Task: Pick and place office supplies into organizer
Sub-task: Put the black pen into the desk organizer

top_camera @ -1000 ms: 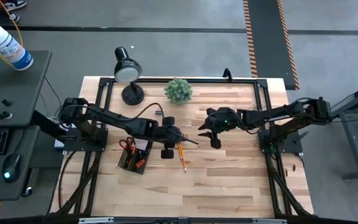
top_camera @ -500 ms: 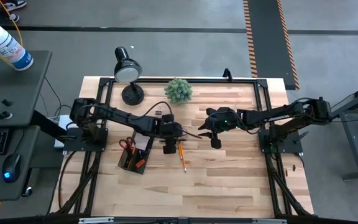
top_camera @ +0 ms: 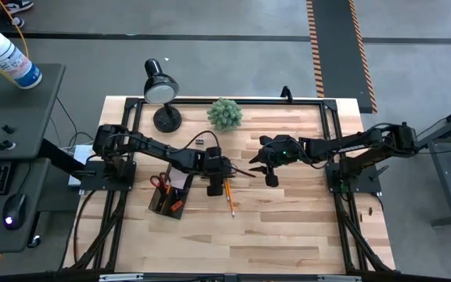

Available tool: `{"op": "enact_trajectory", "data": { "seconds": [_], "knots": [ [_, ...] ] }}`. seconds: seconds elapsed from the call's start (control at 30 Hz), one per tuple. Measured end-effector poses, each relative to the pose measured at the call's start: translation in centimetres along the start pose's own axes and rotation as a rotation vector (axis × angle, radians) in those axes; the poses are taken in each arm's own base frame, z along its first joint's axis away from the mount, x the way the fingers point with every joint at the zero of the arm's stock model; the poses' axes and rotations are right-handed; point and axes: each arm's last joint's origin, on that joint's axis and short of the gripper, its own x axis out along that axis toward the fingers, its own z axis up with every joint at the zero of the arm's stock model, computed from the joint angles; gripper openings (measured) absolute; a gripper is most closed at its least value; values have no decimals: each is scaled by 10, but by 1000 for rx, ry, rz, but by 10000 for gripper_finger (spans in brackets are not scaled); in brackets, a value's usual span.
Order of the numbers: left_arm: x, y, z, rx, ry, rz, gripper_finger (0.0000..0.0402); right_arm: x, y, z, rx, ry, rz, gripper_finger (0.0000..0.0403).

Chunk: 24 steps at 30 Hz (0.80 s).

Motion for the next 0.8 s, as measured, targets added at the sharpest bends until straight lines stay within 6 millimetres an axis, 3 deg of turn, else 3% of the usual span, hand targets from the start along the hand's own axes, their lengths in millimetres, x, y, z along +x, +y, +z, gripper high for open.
{"op": "enact_trajectory", "data": {
  "seconds": [0.43,0.8],
  "knots": [
    [0,-2,8,-12,-83,-53,157,0,0,1,-3,-15,-1,116],
    [16,-4,6,-25,-85,-25,157,0,0,2,-3,-17,-1,116]
  ]
}}
